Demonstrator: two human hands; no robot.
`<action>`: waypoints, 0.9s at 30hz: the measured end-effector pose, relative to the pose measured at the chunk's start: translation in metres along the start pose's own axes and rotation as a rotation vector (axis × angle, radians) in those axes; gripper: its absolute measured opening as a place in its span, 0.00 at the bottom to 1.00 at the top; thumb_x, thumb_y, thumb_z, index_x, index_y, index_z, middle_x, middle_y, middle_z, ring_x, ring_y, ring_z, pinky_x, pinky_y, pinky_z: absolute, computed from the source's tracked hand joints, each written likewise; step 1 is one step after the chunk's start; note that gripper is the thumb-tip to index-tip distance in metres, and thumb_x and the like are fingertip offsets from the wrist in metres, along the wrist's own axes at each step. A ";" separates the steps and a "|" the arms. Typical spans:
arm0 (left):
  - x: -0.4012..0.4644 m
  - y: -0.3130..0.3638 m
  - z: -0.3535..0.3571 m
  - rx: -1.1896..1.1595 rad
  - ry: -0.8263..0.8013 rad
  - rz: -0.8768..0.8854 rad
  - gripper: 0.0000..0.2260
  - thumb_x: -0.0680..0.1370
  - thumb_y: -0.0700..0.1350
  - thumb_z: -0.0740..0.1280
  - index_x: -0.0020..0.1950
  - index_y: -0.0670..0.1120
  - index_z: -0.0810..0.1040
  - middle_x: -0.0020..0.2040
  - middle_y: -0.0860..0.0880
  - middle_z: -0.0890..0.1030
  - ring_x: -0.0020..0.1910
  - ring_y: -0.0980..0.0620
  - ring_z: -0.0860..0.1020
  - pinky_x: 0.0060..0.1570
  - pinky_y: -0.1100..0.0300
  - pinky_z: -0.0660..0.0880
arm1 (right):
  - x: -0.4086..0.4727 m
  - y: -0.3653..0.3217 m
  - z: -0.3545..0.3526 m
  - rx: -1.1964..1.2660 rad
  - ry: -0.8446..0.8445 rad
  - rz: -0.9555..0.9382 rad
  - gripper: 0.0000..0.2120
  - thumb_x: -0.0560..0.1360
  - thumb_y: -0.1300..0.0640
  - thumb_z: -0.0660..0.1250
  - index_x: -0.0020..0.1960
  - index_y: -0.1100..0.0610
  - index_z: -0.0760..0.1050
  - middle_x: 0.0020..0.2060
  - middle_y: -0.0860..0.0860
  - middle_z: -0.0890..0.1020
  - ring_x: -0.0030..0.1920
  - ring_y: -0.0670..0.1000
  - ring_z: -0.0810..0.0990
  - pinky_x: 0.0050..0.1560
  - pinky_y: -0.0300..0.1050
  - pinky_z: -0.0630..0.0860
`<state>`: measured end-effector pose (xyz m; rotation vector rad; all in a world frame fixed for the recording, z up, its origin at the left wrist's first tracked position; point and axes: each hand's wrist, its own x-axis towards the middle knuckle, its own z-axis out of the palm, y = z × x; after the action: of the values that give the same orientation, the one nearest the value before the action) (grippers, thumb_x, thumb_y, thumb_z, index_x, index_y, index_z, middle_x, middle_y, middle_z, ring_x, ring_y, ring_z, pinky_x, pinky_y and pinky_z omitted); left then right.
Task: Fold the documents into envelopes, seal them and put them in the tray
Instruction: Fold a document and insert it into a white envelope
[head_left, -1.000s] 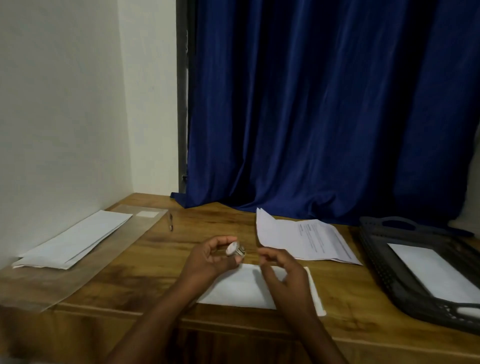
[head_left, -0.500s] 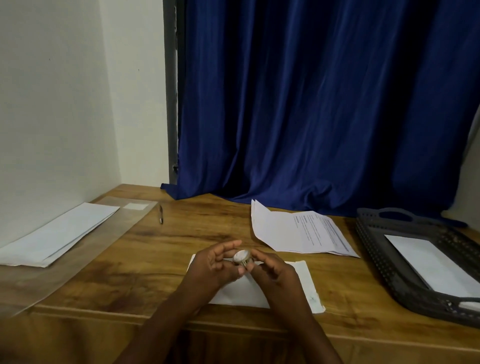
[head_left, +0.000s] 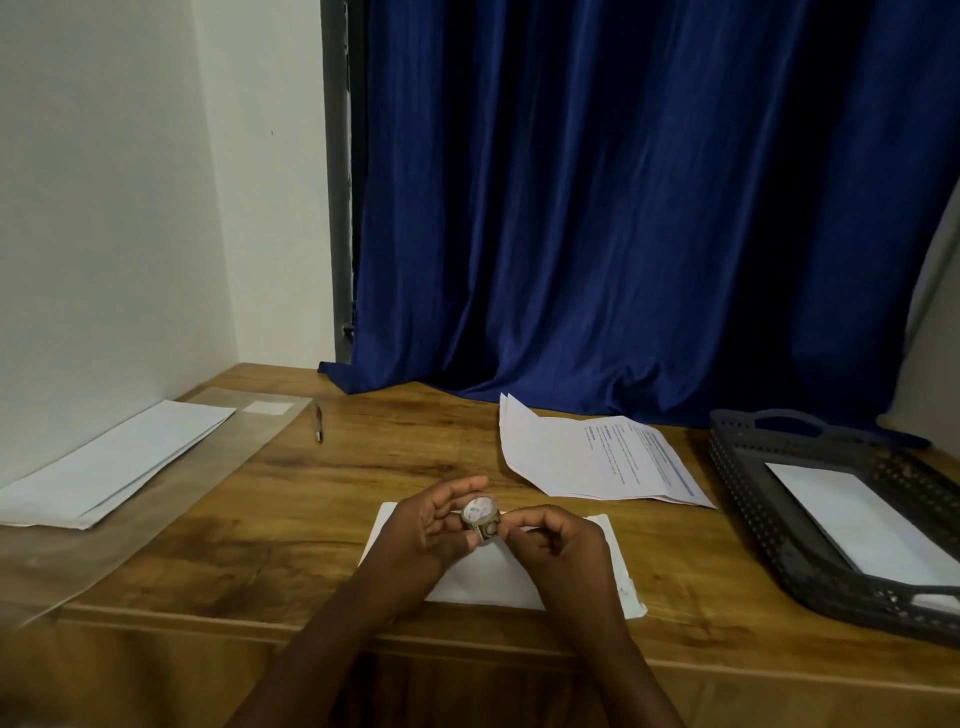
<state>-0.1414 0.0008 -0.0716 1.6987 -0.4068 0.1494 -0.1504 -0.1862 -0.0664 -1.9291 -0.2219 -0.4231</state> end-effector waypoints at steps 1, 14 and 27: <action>0.000 0.001 0.000 0.008 -0.004 0.005 0.26 0.75 0.33 0.70 0.72 0.47 0.73 0.63 0.49 0.83 0.62 0.48 0.81 0.62 0.55 0.78 | 0.000 -0.001 0.000 -0.001 0.006 0.001 0.09 0.74 0.56 0.75 0.43 0.41 0.82 0.40 0.36 0.86 0.45 0.39 0.84 0.49 0.35 0.79; -0.001 0.001 0.001 0.010 -0.025 0.010 0.27 0.75 0.28 0.67 0.71 0.47 0.73 0.63 0.49 0.83 0.63 0.49 0.81 0.63 0.55 0.77 | -0.001 -0.003 -0.002 -0.002 -0.020 0.022 0.07 0.75 0.59 0.73 0.44 0.46 0.85 0.39 0.36 0.86 0.45 0.39 0.83 0.45 0.32 0.78; 0.000 -0.003 0.003 0.029 0.022 -0.004 0.23 0.76 0.35 0.72 0.69 0.51 0.76 0.56 0.48 0.85 0.54 0.44 0.84 0.57 0.48 0.81 | -0.002 -0.004 -0.001 0.007 0.013 0.016 0.08 0.74 0.61 0.73 0.41 0.48 0.84 0.38 0.38 0.85 0.42 0.42 0.83 0.47 0.40 0.81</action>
<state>-0.1407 -0.0014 -0.0744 1.7248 -0.3861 0.1715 -0.1535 -0.1852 -0.0634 -1.9200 -0.1989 -0.4234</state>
